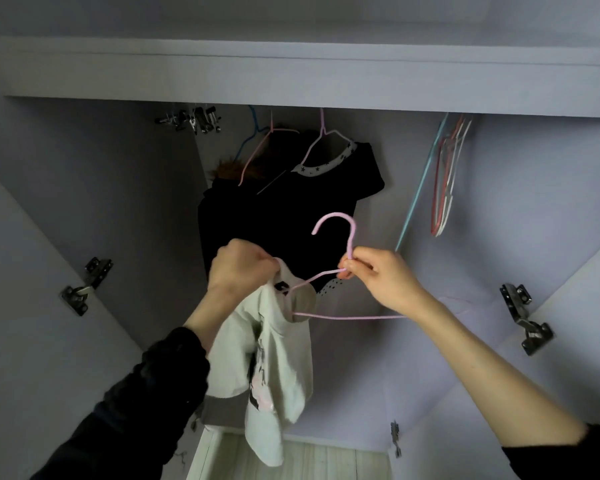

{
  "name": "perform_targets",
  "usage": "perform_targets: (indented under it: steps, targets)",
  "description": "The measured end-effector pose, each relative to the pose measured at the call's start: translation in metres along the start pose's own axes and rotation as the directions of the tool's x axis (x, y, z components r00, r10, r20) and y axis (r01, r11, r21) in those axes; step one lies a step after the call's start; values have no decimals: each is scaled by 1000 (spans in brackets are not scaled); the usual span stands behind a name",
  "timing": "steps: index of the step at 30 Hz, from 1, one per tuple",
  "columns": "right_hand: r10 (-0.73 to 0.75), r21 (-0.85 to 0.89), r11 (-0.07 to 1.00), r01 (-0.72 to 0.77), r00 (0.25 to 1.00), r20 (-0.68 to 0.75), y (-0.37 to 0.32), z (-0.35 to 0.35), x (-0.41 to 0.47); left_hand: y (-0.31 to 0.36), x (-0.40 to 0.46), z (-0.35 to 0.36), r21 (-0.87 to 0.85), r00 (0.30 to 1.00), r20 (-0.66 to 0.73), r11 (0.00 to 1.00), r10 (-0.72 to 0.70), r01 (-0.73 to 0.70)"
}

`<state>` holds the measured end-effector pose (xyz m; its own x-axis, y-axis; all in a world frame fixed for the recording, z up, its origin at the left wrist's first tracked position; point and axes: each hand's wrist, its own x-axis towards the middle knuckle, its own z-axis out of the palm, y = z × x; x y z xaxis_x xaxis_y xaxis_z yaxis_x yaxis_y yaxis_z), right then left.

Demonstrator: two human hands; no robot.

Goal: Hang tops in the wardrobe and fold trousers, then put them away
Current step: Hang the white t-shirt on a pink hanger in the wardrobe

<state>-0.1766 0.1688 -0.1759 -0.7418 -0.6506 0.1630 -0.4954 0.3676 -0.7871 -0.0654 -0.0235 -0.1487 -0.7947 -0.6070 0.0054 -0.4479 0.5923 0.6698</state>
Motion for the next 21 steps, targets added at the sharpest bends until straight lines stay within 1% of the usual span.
perform_targets:
  steps: [1,3,4,6,7,9,12,14,16,18,21]
  targets:
    - [-18,-9,1000,18,1000,-19,-4,9,-1,8,-3,3,-33,999,8,998,52,-52]
    - [-62,-17,998,61,993,-99,-7,21,-2,20,-8,6,-83,988,-5,984,157,-157]
    - [-74,-13,997,73,986,-150,-7,23,-3,23,-9,8,-53,975,-23,974,219,-220]
    - [-79,29,996,87,970,-228,-6,20,-4,24,-11,8,93,937,-64,937,343,-336]
    - [-79,47,995,93,965,-248,-6,18,-6,23,-11,9,171,918,-58,910,392,-378]
    - [-86,63,992,107,960,-266,-9,16,-9,23,-12,8,280,889,36,850,456,-447]
    - [-84,92,989,113,958,-276,-12,14,-11,23,-12,6,342,842,214,769,496,-540]
    - [-63,113,989,97,959,-275,-15,12,-12,21,-10,0,346,822,256,745,509,-570]
    - [-33,144,987,73,964,-266,-18,10,-13,20,-6,-6,407,812,297,702,503,-584]
    - [-20,184,980,68,967,-253,-24,7,-15,19,0,-9,482,817,283,662,502,-573]
    - [-21,212,975,72,973,-231,-26,4,-12,17,4,-10,470,828,197,691,525,-550]
